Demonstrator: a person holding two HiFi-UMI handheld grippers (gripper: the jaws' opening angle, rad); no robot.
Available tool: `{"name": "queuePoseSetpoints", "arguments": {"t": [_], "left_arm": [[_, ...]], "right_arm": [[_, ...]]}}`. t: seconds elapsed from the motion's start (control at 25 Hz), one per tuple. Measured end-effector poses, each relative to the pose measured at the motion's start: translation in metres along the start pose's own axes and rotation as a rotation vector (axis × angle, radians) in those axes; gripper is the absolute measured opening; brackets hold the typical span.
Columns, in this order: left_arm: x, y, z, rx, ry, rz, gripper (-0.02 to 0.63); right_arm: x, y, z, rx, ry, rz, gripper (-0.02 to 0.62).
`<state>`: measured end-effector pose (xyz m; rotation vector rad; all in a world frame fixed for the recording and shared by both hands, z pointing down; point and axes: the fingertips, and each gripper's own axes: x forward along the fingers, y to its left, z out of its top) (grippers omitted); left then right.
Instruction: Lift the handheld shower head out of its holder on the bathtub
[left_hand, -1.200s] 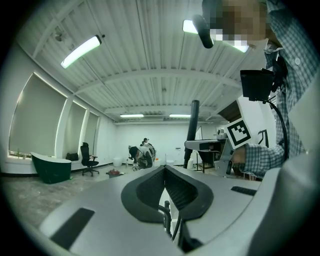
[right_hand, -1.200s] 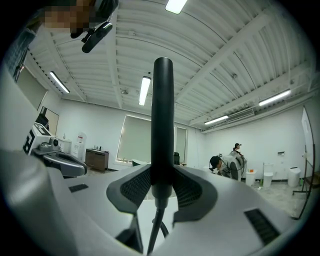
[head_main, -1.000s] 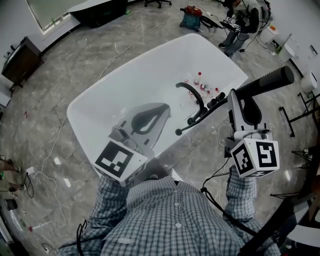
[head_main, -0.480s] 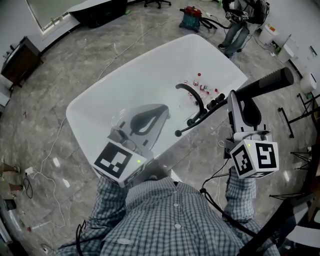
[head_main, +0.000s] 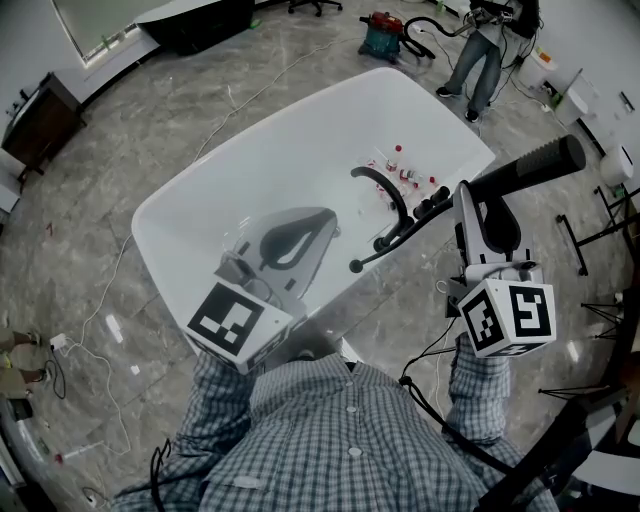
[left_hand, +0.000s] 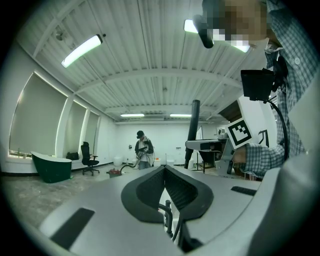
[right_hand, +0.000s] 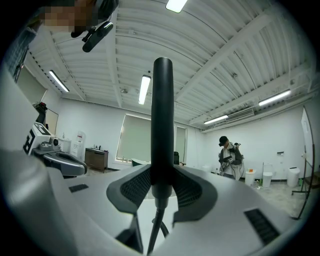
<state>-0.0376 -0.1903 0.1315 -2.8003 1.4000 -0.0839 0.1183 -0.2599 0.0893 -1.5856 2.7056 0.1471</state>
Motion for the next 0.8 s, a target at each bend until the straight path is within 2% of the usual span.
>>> {"name": "queuePoseSetpoints", "arguments": {"t": [0.8], "left_arm": [[0.0064,-0.0021,-0.0003,0.002,-0.001,0.000,-0.002]], "right_arm": [[0.0021,0.0002,-0.0004,-0.013,-0.011,0.032,0.130]]}}
